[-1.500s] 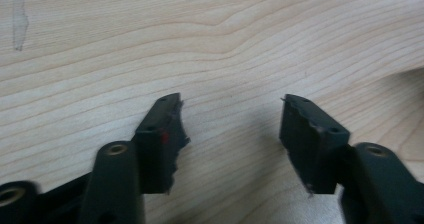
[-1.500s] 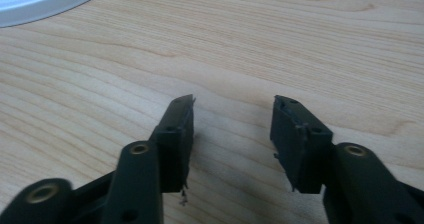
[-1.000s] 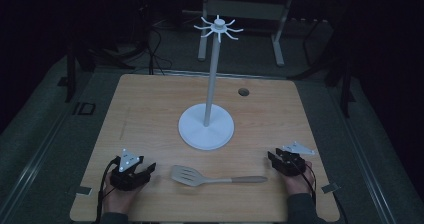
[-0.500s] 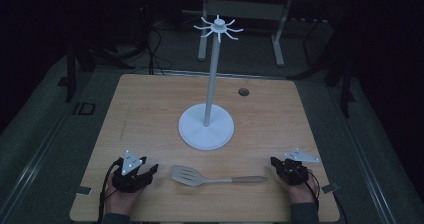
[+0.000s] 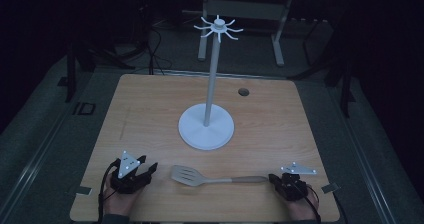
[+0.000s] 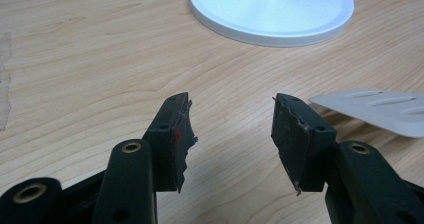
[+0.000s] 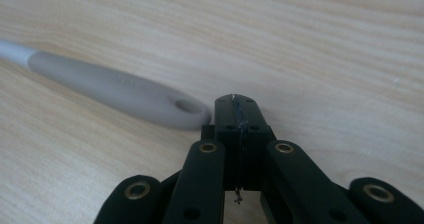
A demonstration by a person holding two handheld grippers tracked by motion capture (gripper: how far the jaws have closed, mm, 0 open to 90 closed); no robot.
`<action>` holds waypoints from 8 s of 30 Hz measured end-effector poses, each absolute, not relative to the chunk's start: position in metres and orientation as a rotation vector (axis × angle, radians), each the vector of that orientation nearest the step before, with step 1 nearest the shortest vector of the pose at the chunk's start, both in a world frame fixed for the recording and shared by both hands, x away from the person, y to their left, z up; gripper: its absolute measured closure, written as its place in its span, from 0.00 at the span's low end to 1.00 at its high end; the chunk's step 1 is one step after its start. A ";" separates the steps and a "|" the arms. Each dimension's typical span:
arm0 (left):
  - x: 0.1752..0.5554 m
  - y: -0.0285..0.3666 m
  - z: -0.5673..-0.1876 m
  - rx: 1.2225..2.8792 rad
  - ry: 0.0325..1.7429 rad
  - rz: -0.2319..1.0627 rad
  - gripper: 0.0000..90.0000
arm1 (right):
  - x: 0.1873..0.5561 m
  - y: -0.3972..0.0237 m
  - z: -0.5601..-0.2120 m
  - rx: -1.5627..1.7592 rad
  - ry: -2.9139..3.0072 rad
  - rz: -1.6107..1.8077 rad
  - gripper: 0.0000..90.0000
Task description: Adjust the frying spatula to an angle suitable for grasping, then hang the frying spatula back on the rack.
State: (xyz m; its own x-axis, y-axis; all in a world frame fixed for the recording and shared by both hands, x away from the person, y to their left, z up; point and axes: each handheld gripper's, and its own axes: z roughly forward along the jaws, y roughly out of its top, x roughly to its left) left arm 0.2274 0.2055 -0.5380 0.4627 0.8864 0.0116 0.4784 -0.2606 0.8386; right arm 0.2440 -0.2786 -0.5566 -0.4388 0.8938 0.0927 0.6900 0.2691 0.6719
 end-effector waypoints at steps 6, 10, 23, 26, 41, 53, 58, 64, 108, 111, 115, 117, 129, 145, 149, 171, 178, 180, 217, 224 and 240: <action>0.226 0.202 -0.531 1.888 1.122 0.629 0.56 | 0.246 -0.276 -0.558 1.482 2.231 0.965 1.00; 0.225 0.197 -0.523 1.879 1.085 0.619 0.56 | 0.249 -0.270 -0.559 1.481 2.229 0.978 1.00; 0.233 0.176 -0.507 1.935 1.004 0.526 0.54 | 0.264 -0.238 -0.561 1.405 2.271 1.015 1.00; 0.238 0.168 -0.503 1.970 0.976 0.493 0.53 | 0.266 -0.233 -0.561 1.387 2.281 1.018 1.00; 0.258 0.146 -0.475 2.032 0.879 0.422 0.56 | 0.276 -0.251 -0.557 1.331 2.227 1.077 0.87; 0.264 0.138 -0.478 2.089 0.860 0.422 0.55 | 0.277 -0.271 -0.553 1.370 2.113 1.119 0.80; 0.267 0.135 -0.475 2.113 0.838 0.413 0.55 | 0.277 -0.274 -0.552 1.370 2.098 1.132 0.79; 0.270 0.134 -0.470 2.102 0.826 0.415 0.55 | 0.277 -0.275 -0.552 1.371 2.091 1.129 0.78; 0.291 0.063 -0.458 2.441 0.579 0.238 0.60 | 0.275 -0.285 -0.548 1.379 2.014 1.119 0.65; 0.292 0.062 -0.459 2.446 0.578 0.232 0.60 | 0.275 -0.284 -0.548 1.380 2.019 1.115 0.65; 0.292 0.051 -0.464 2.514 0.547 0.191 0.60 | 0.275 -0.284 -0.548 1.378 2.020 1.112 0.64; 0.292 0.048 -0.466 2.535 0.539 0.188 0.59 | 0.275 -0.284 -0.549 1.378 2.019 1.112 0.63; 0.295 0.033 -0.478 2.636 0.515 0.140 0.62 | 0.276 -0.284 -0.549 1.383 2.028 1.106 0.62; 0.298 0.019 -0.496 2.731 0.485 0.090 0.64 | 0.276 -0.284 -0.549 1.384 2.024 1.107 0.61; 0.299 0.015 -0.500 2.752 0.479 0.075 0.64 | 0.275 -0.284 -0.549 1.380 2.026 1.107 0.61; 0.303 -0.009 -0.523 2.863 0.453 0.021 0.79 | 0.275 -0.283 -0.550 1.378 2.030 1.108 0.60; 0.305 -0.014 -0.525 2.874 0.454 0.014 0.80 | 0.275 -0.283 -0.550 1.378 2.029 1.109 0.60; 0.304 -0.016 -0.525 2.887 0.452 0.024 0.81 | 0.275 -0.283 -0.550 1.378 2.029 1.109 0.60; 0.302 -0.008 -0.504 2.766 0.488 0.158 0.84 | 0.275 -0.280 -0.550 1.373 2.041 1.116 0.59; 0.300 -0.004 -0.493 2.694 0.519 0.217 0.84 | 0.274 -0.276 -0.550 1.359 2.053 1.126 0.59; 0.302 0.003 -0.460 2.470 0.611 0.392 0.84 | 0.261 -0.238 -0.545 1.256 2.131 1.238 0.57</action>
